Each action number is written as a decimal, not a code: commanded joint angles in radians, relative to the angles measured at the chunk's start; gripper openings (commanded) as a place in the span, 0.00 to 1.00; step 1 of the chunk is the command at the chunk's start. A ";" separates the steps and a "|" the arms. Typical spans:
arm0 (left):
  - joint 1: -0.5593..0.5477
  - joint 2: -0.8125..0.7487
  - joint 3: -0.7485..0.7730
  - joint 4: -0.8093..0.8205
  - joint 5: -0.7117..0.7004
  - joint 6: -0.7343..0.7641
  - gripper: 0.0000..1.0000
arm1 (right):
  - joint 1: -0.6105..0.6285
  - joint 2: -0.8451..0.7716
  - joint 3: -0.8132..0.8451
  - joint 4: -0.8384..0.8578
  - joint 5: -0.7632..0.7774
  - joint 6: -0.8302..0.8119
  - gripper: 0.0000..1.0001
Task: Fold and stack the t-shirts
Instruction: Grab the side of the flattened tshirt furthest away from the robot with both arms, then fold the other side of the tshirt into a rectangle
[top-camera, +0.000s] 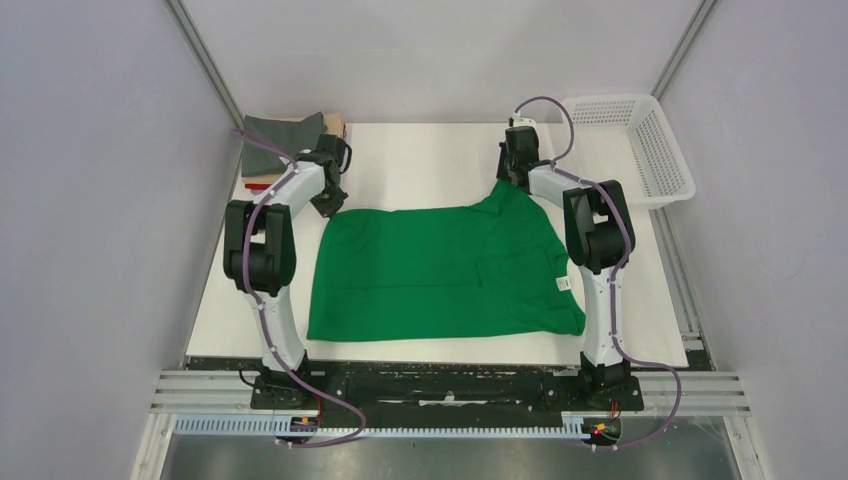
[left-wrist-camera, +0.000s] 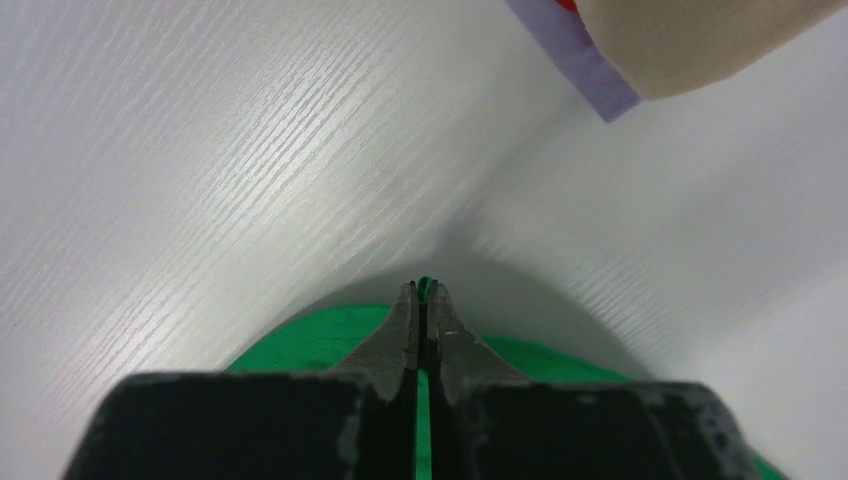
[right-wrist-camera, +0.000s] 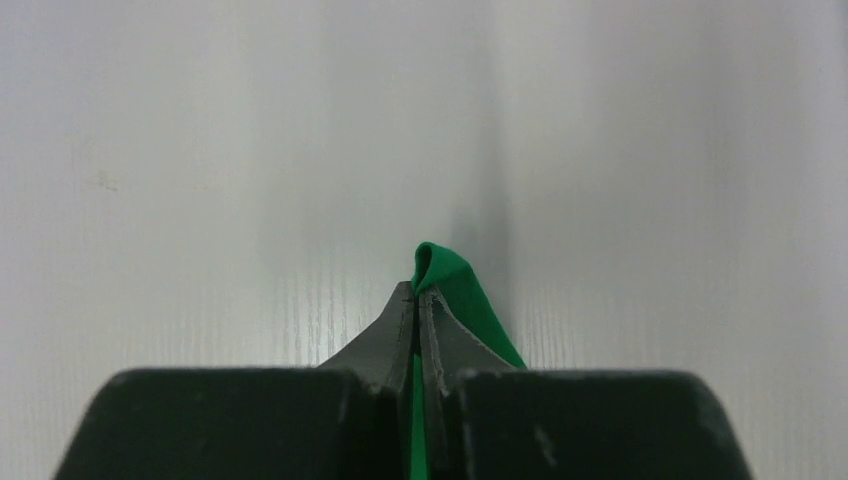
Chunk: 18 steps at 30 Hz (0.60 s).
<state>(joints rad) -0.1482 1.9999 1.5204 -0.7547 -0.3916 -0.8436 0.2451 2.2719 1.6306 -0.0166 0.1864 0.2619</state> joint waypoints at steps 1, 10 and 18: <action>-0.010 -0.082 -0.015 -0.001 -0.043 0.009 0.02 | 0.006 -0.104 -0.030 0.019 0.036 -0.002 0.00; -0.050 -0.250 -0.176 0.078 -0.069 0.016 0.02 | 0.014 -0.529 -0.399 -0.073 0.049 -0.018 0.00; -0.084 -0.437 -0.351 0.087 -0.128 -0.021 0.02 | 0.017 -0.833 -0.592 -0.307 0.020 -0.003 0.00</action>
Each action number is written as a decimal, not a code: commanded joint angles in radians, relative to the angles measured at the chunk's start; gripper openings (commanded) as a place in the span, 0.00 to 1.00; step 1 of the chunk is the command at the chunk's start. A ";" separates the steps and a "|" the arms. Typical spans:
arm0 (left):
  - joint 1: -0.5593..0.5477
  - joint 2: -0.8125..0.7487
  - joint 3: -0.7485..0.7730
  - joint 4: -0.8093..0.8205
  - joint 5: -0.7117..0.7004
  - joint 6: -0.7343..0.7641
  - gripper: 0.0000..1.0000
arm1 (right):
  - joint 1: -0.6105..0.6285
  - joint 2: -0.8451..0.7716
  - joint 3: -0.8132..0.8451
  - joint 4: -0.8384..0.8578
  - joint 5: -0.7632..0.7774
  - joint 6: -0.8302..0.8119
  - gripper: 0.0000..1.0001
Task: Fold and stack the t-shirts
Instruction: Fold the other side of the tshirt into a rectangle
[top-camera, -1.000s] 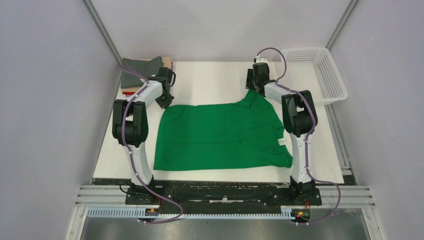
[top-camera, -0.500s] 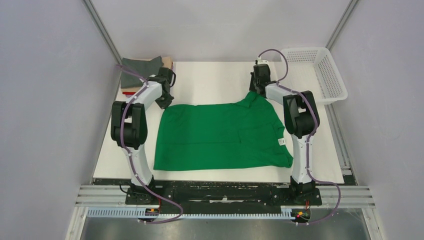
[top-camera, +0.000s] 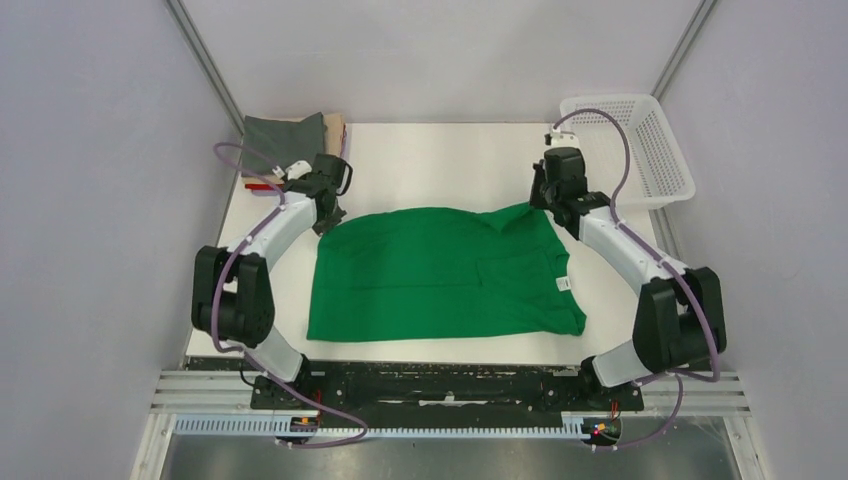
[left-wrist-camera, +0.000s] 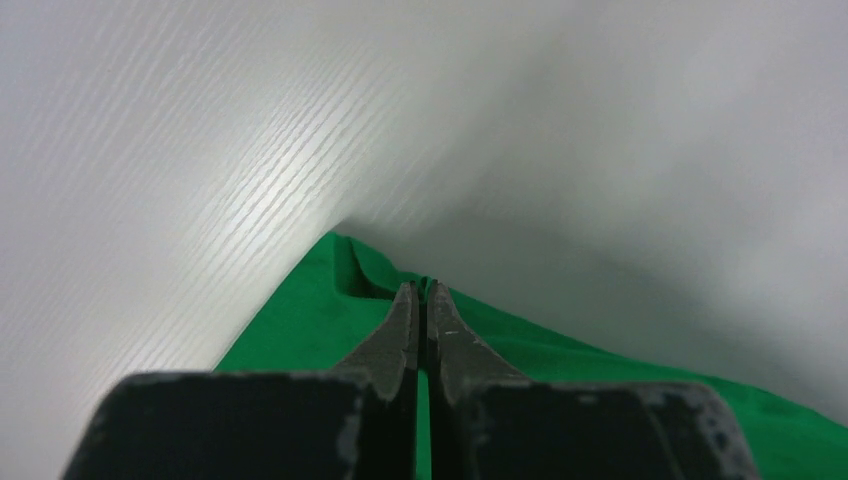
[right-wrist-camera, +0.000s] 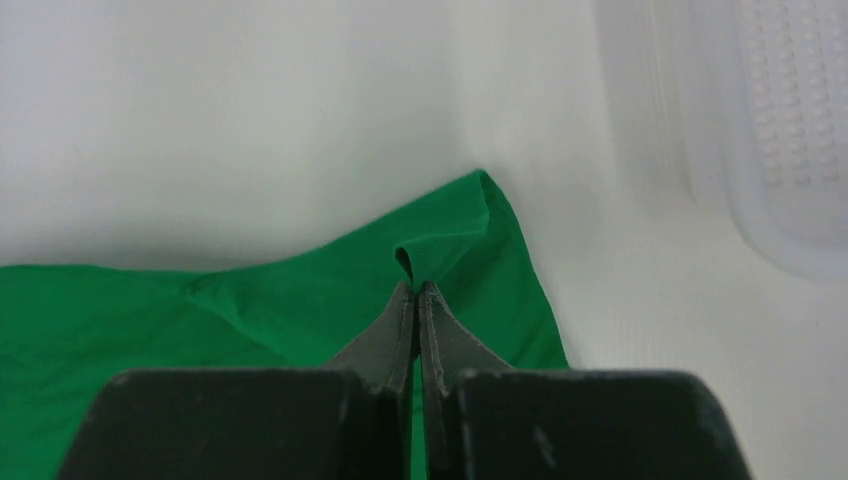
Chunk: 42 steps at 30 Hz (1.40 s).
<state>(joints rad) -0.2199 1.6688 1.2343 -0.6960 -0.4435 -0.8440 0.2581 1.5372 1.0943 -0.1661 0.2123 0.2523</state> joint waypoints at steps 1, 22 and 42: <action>-0.012 -0.128 -0.086 0.032 -0.080 -0.024 0.02 | 0.004 -0.130 -0.066 -0.198 -0.001 0.007 0.00; -0.031 -0.392 -0.426 0.084 -0.028 -0.072 0.11 | 0.046 -0.542 -0.356 -0.685 -0.162 0.183 0.11; -0.050 -0.465 -0.404 0.211 0.302 -0.009 1.00 | 0.080 -0.577 -0.460 -0.031 -0.306 0.110 0.98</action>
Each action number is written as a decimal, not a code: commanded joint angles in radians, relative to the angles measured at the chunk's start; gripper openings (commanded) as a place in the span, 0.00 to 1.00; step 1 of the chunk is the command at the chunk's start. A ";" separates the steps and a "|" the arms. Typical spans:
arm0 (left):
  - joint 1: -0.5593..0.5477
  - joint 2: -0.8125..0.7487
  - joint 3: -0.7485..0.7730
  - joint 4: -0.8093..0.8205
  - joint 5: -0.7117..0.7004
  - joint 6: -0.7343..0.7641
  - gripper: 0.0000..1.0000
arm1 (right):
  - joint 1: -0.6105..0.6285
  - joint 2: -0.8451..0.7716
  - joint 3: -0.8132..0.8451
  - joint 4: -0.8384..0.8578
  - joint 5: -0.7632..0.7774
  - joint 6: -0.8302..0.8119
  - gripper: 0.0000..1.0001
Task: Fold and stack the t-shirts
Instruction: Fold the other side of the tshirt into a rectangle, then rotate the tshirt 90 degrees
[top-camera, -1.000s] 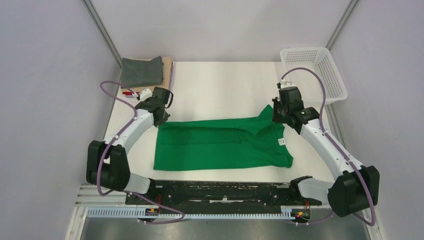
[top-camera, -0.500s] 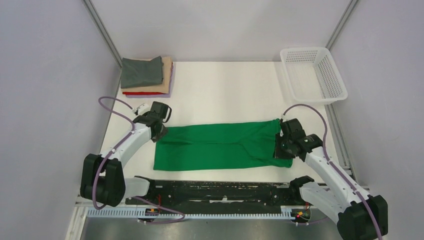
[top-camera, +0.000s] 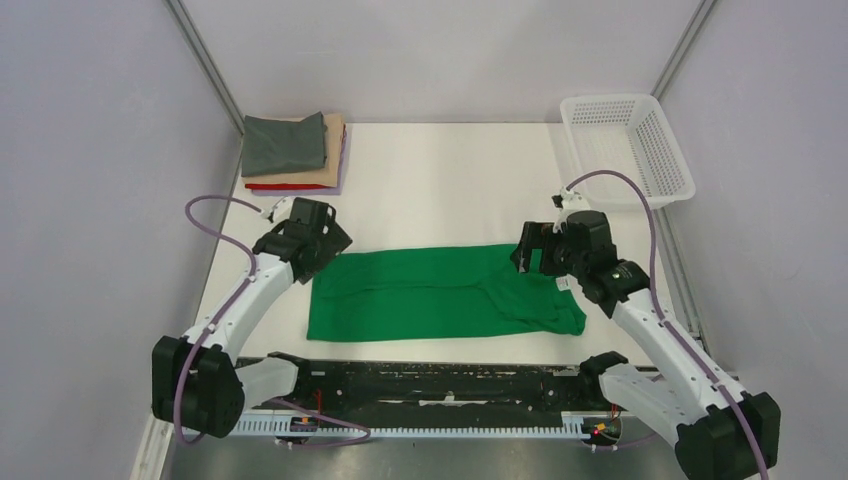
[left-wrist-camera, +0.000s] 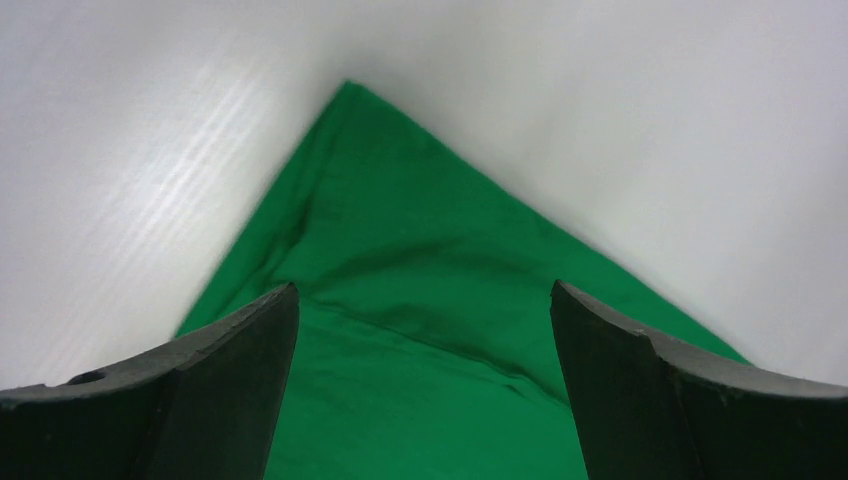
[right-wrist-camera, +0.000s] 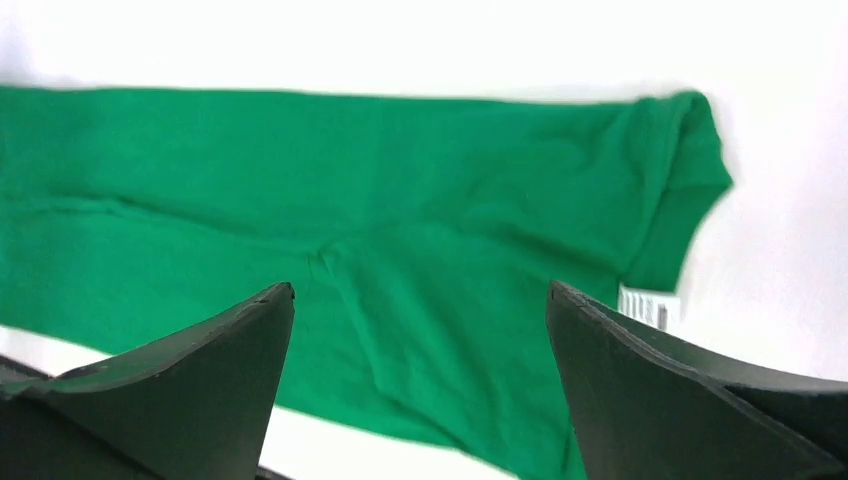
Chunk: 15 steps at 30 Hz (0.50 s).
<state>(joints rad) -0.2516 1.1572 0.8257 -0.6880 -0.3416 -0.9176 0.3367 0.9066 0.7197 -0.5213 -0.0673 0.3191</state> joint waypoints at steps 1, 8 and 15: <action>-0.024 0.071 -0.001 0.234 0.236 0.069 1.00 | 0.001 0.090 -0.105 0.374 -0.032 0.051 0.98; -0.032 0.238 -0.062 0.294 0.309 0.078 1.00 | -0.007 0.292 -0.174 0.432 0.072 0.088 0.98; -0.032 0.278 -0.131 0.279 0.279 0.082 1.00 | -0.015 0.328 -0.333 0.488 0.118 0.175 0.98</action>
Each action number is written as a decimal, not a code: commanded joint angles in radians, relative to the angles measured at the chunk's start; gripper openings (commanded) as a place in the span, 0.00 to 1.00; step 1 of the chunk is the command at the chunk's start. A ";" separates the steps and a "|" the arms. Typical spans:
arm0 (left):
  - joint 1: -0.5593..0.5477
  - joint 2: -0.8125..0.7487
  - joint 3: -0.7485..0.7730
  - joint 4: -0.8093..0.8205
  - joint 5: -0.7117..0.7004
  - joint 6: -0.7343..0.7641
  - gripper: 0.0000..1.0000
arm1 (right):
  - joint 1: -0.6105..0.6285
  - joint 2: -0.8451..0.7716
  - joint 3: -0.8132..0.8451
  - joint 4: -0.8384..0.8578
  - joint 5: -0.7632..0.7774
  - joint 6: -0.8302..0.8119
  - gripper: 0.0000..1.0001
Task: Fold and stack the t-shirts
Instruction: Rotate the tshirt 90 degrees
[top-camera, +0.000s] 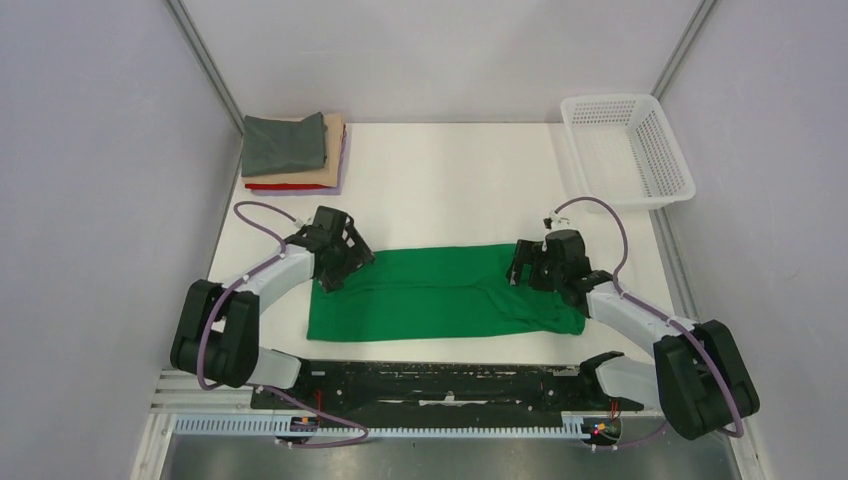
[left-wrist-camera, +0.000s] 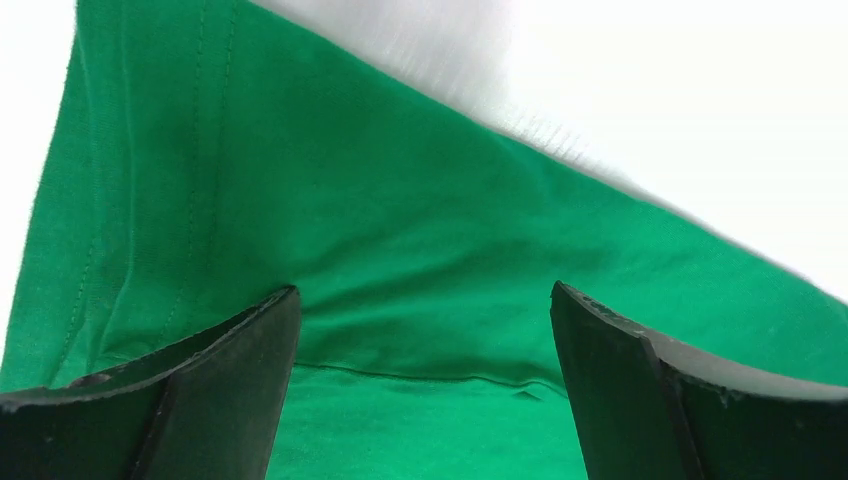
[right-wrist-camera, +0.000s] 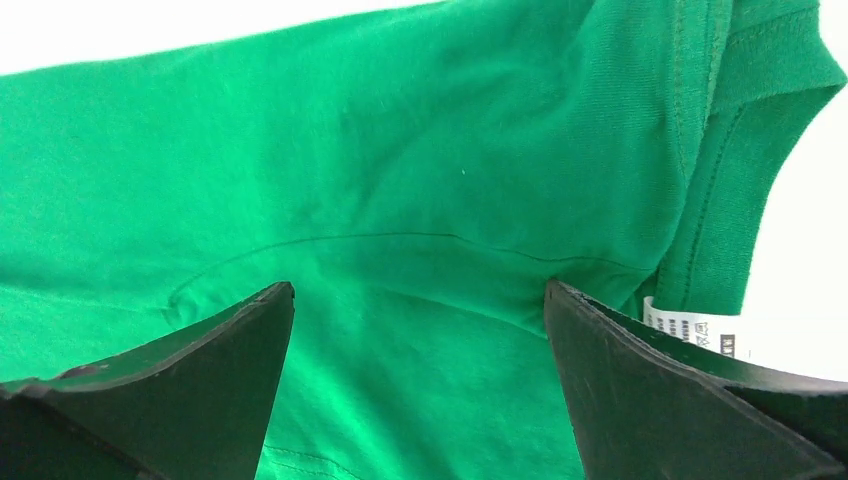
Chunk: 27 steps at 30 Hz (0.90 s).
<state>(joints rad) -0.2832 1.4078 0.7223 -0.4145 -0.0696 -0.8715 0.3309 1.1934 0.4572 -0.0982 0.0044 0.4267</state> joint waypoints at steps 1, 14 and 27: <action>0.000 0.032 -0.030 -0.003 0.004 0.029 1.00 | -0.014 0.062 -0.065 0.088 0.059 0.068 0.98; -0.063 -0.031 -0.086 0.064 0.041 -0.130 1.00 | -0.084 0.722 0.570 0.238 0.017 0.029 0.98; -0.335 0.085 -0.061 0.307 0.051 -0.336 1.00 | -0.056 1.415 1.526 0.262 -0.140 0.171 0.98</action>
<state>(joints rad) -0.5407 1.4193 0.6647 -0.1730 -0.0433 -1.0870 0.2516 2.4336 1.8137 0.1486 -0.0620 0.4786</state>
